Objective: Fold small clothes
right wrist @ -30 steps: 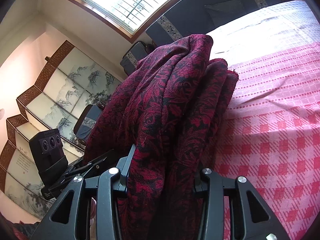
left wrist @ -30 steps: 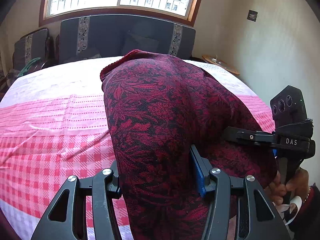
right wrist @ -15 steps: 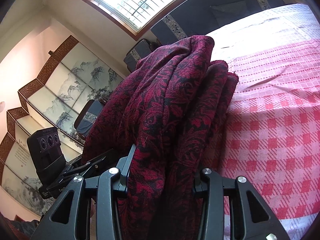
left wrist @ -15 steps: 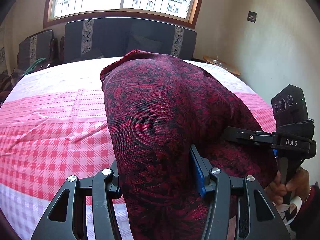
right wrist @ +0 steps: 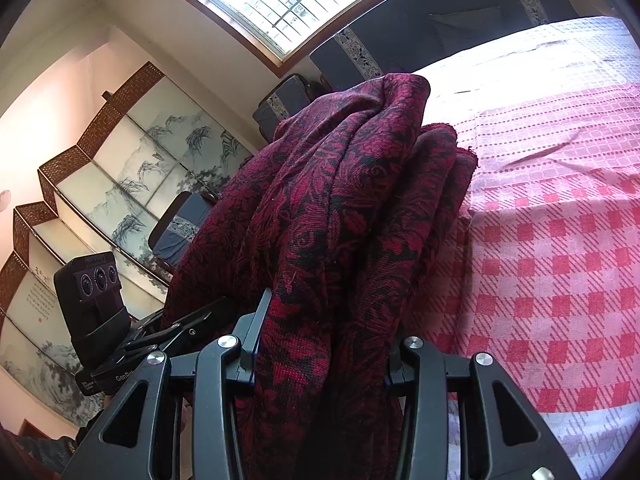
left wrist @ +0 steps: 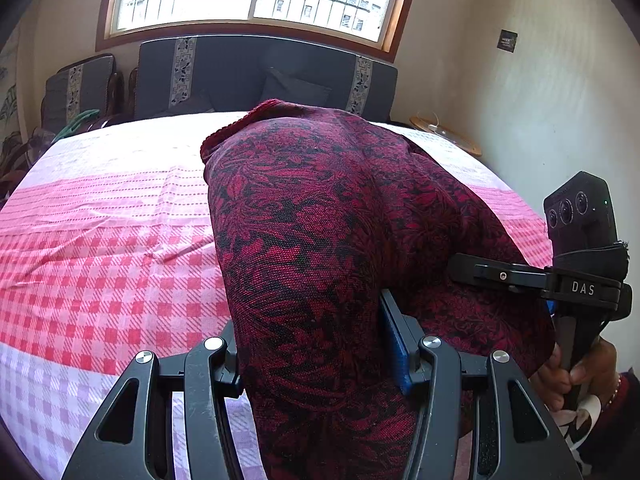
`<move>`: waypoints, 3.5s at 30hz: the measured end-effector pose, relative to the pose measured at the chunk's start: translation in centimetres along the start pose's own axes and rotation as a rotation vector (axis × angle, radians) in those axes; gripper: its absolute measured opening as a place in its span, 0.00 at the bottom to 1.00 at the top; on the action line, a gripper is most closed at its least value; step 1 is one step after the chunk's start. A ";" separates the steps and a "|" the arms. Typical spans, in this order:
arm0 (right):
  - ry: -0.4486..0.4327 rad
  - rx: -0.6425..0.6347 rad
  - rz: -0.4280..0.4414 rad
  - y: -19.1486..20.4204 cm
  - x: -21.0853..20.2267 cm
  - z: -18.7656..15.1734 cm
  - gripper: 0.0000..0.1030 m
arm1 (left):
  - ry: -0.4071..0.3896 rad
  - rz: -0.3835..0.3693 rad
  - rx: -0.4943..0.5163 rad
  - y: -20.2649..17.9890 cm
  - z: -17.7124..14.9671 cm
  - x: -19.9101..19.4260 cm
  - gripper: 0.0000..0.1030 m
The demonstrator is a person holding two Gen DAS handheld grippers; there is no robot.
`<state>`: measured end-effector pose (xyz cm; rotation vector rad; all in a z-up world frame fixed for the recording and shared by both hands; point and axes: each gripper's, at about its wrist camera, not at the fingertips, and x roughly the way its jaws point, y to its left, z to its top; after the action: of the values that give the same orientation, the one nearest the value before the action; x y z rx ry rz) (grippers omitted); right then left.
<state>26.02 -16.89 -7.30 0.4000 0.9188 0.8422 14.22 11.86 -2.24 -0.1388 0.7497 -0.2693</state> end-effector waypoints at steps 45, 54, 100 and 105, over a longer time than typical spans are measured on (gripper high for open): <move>-0.018 -0.070 -0.042 1.3 0.7 -2.4 0.37 | -0.023 0.042 0.009 -1.2 -1.7 -0.8 0.52; -0.017 -0.070 -0.046 1.4 0.7 -2.5 0.37 | -0.022 0.047 0.004 -1.4 -1.8 -0.4 0.52; -0.012 -0.093 -0.077 -0.1 0.5 -3.6 0.47 | -0.094 0.114 0.008 -1.8 -4.6 0.1 0.80; -0.025 -0.115 -0.106 0.8 0.3 -4.3 0.51 | -0.138 0.203 0.054 -2.4 -4.9 -0.6 0.87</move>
<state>22.26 -16.35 -9.39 0.2588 0.8564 0.7869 9.93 9.55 -4.89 -0.0287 0.6134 -0.0858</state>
